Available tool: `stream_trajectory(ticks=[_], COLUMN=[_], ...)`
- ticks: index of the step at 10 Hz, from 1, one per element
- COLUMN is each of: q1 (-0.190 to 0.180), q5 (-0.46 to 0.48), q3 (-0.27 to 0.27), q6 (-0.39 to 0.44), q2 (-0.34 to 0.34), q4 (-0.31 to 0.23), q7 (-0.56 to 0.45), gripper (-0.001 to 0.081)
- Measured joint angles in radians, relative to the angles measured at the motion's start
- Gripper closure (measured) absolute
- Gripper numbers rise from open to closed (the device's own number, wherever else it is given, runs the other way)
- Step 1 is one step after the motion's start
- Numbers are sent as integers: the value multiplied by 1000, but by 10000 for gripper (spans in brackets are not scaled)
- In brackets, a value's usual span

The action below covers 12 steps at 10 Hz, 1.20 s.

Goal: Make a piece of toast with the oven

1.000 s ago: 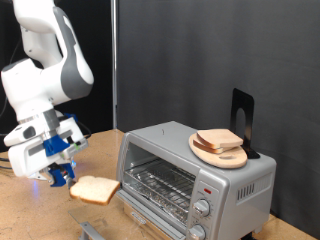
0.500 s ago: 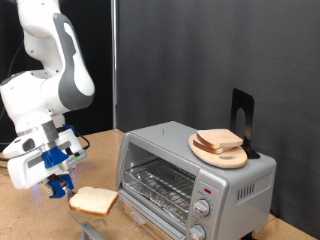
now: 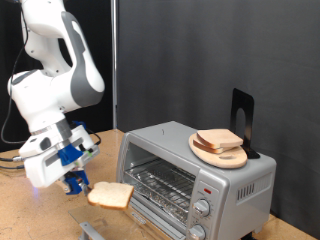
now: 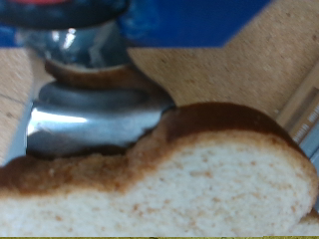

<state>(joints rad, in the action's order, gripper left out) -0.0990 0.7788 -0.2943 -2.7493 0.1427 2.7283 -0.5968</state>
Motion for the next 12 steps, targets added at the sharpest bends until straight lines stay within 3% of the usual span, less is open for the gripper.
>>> stream_trajectory(ticks=[6,10,12], q1=[-30,8,18], q5=[-204,-501,-538], q3=[169,264,271], q6=[-20,-20,26], q2=[3,59,93], q4=[-4,32,50], q7=[202,380,394], gripper=[373,373,373])
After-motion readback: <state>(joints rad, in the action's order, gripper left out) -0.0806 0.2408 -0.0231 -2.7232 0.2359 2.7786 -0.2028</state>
